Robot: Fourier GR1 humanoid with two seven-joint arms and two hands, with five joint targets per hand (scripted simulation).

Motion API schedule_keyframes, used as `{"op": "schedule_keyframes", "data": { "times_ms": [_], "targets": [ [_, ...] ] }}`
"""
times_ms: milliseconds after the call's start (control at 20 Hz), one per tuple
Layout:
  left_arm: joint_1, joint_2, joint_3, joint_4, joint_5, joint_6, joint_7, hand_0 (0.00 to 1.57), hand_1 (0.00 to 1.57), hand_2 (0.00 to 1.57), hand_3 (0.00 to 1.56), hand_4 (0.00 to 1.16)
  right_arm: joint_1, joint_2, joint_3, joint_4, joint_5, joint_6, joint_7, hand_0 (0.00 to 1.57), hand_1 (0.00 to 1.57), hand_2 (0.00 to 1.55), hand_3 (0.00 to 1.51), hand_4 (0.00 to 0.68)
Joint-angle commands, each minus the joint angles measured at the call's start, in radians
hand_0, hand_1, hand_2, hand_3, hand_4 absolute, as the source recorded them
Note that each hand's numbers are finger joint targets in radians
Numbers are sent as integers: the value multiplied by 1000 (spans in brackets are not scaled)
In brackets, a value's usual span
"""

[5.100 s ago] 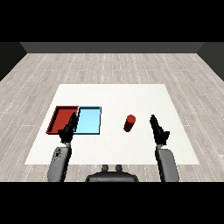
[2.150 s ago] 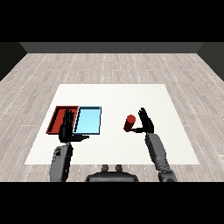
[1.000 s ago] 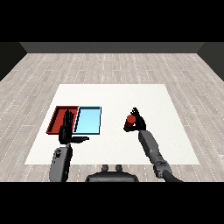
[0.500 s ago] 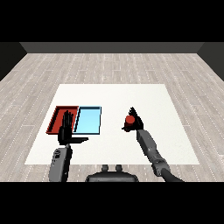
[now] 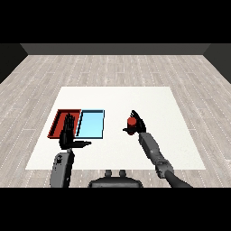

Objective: Pick the red can and put it in the red box

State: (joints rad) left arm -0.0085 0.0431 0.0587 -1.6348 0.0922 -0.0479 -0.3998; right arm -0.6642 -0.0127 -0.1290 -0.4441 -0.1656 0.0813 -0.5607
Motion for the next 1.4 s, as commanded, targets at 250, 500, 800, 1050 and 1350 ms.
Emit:
{"op": "schedule_keyframes", "data": {
  "times_ms": [250,500,800,1050,1350],
  "targets": [
    [-26,-13,-7,46,-17,14,-13,0,0,0,0,0,-72,12,30,143,12,-175,-69,1472,1472,1456,1404,600],
    [-17,7,12,55,-12,-6,-45,0,0,0,0,0,-39,-30,26,11,34,-134,31,1476,1476,1444,1389,598],
    [25,-14,-44,1,-34,-4,-16,0,0,0,0,0,24,-32,105,-185,43,-161,59,1437,1437,1433,1369,615],
    [3,-5,-49,-27,-13,-23,28,0,0,0,0,0,52,11,156,-367,72,-237,108,1422,1422,1428,1372,621],
    [-23,-34,-106,-12,-62,0,63,0,0,0,0,0,150,4,187,-607,78,-225,180,1464,1464,1439,1388,659]
  ]
}}
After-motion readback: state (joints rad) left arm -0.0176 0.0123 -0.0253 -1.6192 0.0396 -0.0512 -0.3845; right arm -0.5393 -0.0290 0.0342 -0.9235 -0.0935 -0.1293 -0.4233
